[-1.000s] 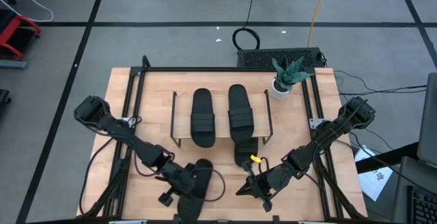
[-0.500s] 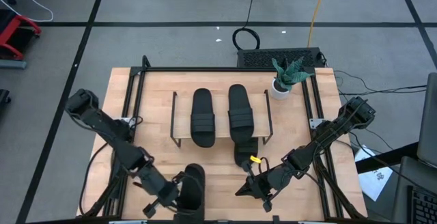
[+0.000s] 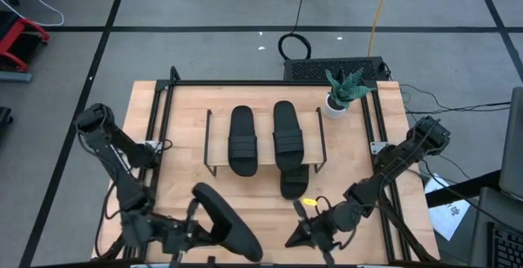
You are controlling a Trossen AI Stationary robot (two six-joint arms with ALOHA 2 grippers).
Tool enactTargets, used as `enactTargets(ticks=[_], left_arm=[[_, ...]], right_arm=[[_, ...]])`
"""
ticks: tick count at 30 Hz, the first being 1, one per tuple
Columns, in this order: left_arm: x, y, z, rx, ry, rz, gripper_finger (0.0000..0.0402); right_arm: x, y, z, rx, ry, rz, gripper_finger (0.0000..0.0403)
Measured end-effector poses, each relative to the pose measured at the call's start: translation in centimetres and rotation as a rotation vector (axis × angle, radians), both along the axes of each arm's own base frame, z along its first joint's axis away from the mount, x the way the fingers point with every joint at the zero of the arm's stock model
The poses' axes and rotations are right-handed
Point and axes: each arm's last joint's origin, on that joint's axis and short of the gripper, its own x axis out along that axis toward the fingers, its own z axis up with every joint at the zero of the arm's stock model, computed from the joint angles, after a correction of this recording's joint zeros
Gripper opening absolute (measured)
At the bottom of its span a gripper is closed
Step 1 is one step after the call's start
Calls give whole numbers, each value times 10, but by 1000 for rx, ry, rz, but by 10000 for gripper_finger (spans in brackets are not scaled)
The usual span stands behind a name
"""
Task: Pick and place slides into the shelf
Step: Put the black slide under the shelf
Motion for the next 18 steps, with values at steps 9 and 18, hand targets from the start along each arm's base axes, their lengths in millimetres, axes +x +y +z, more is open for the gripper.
enactTargets(ticks=[9,18], left_arm=[[-2,5,8,-5,-85,273,1],[15,16,9,-228,-70,362,1]], right_arm=[[-3,4,5,-65,-99,-34,0],[-3,3,8,-329,-229,-153,0]])
